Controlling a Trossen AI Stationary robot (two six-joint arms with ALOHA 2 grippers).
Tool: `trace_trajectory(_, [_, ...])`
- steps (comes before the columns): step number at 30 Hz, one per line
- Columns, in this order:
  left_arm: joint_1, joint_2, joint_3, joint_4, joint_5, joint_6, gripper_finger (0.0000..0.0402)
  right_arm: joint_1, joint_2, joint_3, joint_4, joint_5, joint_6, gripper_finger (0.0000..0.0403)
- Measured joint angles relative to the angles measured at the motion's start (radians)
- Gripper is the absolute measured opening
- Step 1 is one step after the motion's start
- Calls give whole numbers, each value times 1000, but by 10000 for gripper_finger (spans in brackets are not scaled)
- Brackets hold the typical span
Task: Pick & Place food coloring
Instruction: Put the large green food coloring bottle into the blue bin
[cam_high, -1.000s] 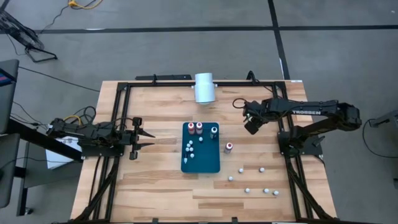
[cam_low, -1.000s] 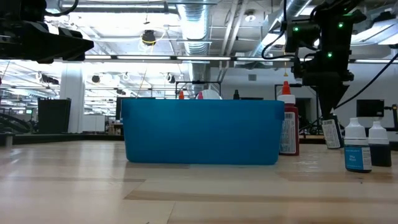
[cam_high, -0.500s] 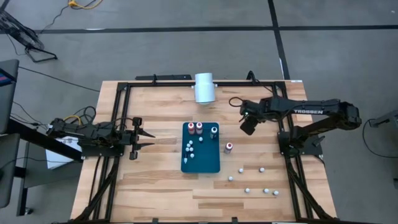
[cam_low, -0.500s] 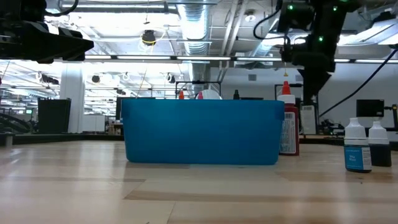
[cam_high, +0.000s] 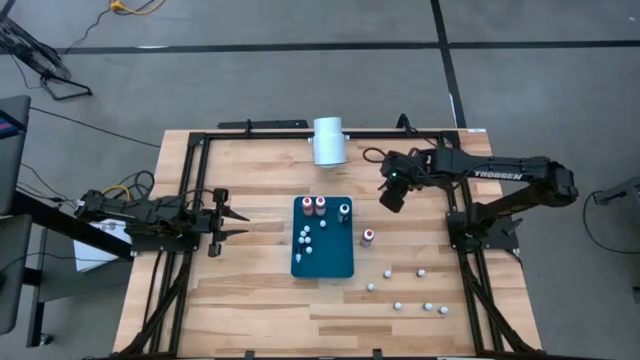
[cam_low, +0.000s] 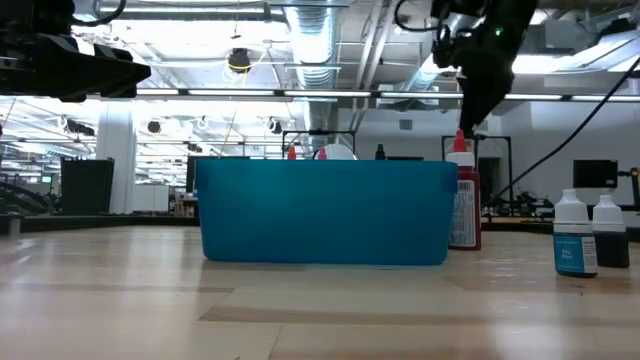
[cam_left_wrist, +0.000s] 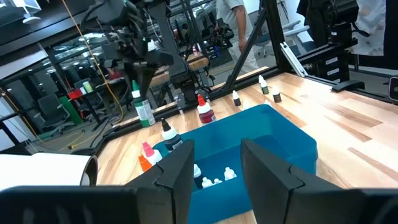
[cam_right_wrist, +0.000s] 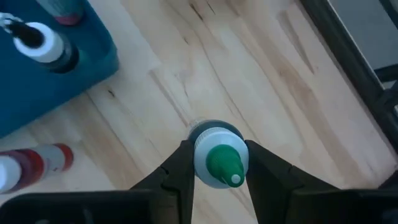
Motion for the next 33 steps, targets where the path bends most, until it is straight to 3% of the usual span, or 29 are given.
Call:
trace_trajectory(17, [0,0,0,0,0,1,123,67,258,354,-73,0,-202,107])
trace_trajectory(26, [0,0,0,0,0,0,123,137,375,579,-173,4,-209,107])
trace_trajectory(33, [0,0,0,0,0,1,123,208,442,650,-170,4,-225,107])
